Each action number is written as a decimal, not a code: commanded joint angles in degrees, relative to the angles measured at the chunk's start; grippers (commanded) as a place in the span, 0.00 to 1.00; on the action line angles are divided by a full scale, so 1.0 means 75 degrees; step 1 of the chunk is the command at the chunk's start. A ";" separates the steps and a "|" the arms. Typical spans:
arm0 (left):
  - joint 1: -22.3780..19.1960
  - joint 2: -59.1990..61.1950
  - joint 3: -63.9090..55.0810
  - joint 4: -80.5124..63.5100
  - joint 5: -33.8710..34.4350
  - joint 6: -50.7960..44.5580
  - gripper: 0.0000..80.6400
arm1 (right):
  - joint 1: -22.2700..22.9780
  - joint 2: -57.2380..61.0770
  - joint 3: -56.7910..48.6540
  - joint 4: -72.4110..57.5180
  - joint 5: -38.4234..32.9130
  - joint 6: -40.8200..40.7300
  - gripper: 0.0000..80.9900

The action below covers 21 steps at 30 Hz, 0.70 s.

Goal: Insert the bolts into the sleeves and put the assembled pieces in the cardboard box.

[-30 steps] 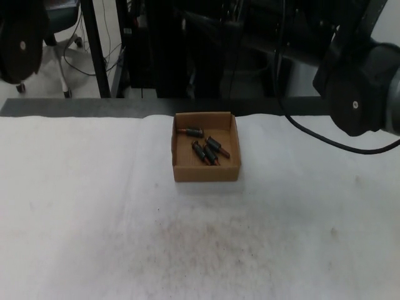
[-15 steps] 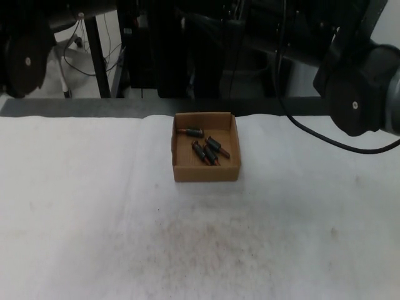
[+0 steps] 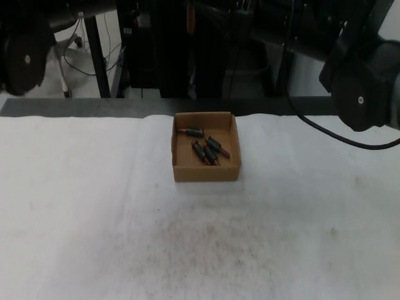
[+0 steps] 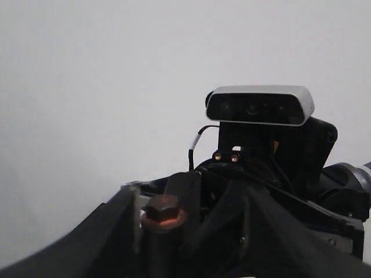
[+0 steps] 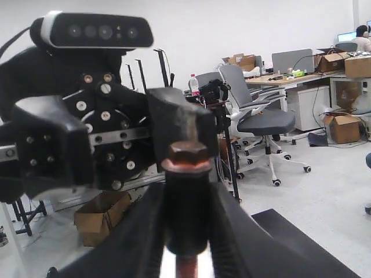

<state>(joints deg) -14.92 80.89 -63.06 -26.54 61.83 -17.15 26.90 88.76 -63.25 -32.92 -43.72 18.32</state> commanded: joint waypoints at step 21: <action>0.1326 -0.0625 -0.0160 0.1047 -0.0861 -0.0345 0.00 | -0.0184 0.0622 -0.1321 0.5789 0.3760 -0.1358 0.01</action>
<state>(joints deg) -5.16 76.92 -64.50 -20.13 54.99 -19.51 26.16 91.27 -69.28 4.71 -17.11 10.22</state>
